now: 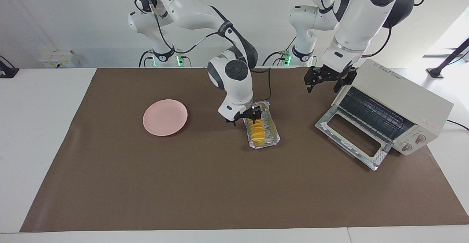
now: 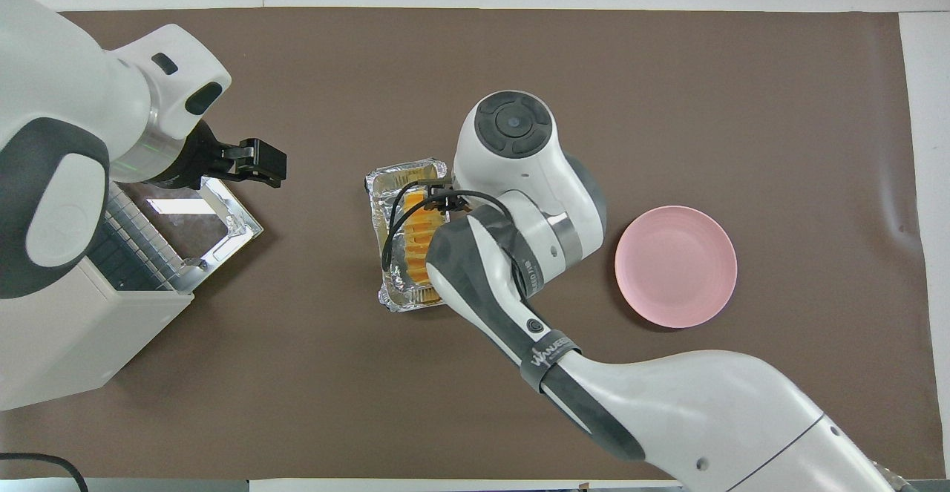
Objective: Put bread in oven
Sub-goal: 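Grasp the foil tray with the left gripper while the right gripper withdraws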
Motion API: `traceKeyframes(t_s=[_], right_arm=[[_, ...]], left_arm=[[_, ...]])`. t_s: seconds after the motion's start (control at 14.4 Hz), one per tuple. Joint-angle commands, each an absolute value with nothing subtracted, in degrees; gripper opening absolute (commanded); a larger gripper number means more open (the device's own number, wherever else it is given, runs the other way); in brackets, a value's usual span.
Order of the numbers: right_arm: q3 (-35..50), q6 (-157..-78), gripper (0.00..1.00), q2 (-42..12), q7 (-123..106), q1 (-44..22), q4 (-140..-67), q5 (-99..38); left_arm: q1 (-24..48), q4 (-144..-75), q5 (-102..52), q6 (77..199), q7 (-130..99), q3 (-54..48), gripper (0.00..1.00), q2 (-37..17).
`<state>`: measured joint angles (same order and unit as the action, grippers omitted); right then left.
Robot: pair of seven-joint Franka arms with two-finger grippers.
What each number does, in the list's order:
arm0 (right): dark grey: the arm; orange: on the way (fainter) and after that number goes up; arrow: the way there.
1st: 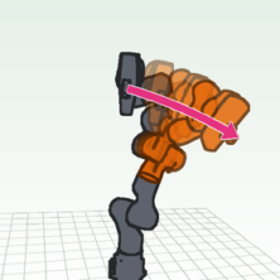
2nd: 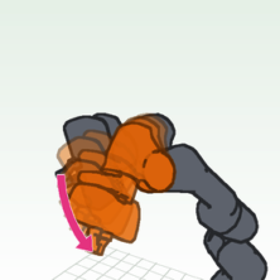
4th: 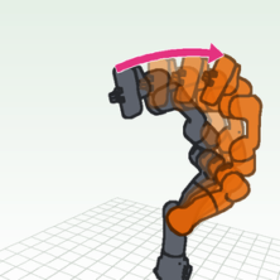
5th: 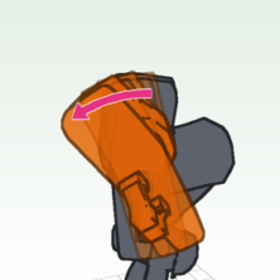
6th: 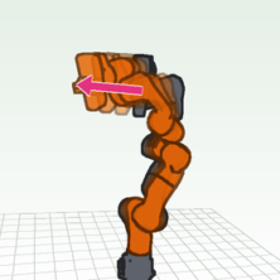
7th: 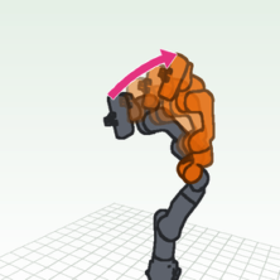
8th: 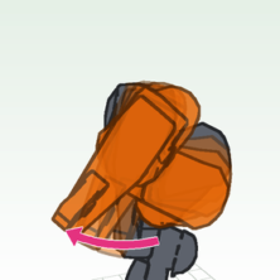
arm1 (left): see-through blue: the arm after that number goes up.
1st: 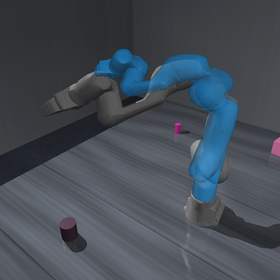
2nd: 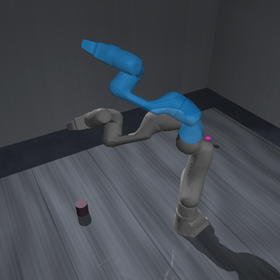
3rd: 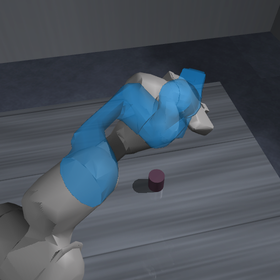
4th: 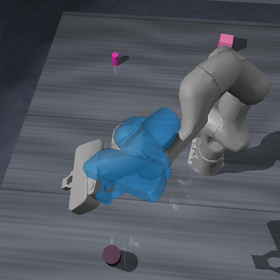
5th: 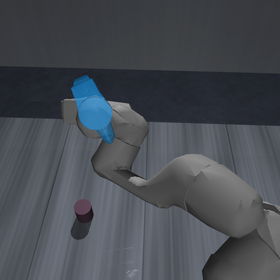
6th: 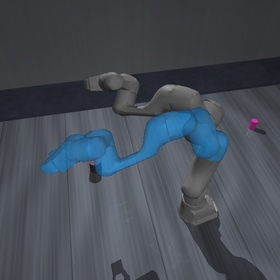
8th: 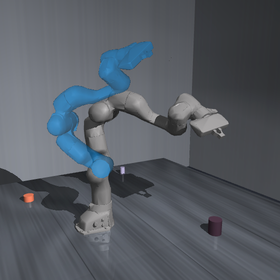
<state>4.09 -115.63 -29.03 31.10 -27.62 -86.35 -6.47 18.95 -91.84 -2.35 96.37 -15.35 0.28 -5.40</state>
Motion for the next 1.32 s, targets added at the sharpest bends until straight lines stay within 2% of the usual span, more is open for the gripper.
traceKeyframes(t_s=[0.0,0.28,0.49,0.63,1.04,1.25], right_arm=[[4.5,-113.3,1.00,-27.1,29.2,-22.2,-85.3,-8.9],[4.2,-108.5,1.00,-23.1,19.1,-13.2,-86.3,-8.5],[4.1,-104.6,1.00,-20.6,6.1,-4.9,-86.5,-7.9],[4.0,-104.0,1.00,-19.6,2.3,-1.4,-86.7,-7.2],[4.0,-98.7,1.00,-14.4,-2.1,3.3,-87.0,-3.6],[4.0,-94.2,1.00,-10.4,-4.7,5.4,-87.2,-3.5]], left_arm=[[24.5,-90.9,-3.2,100.5,-24.0,1.2,1.00,-10.7],[32.9,-86.2,-3.0,101.2,-37.1,1.3,0.95,-19.1],[35.8,-83.0,-3.3,102.1,-39.7,1.4,0.93,-23.8],[37.8,-79.7,-3.0,102.3,-40.6,1.7,0.90,-28.9],[37.6,-83.0,-2.5,109.9,-40.0,1.5,0.67,-31.6],[37.9,-85.8,-2.5,111.6,-40.0,1.6,0.63,-31.4]])
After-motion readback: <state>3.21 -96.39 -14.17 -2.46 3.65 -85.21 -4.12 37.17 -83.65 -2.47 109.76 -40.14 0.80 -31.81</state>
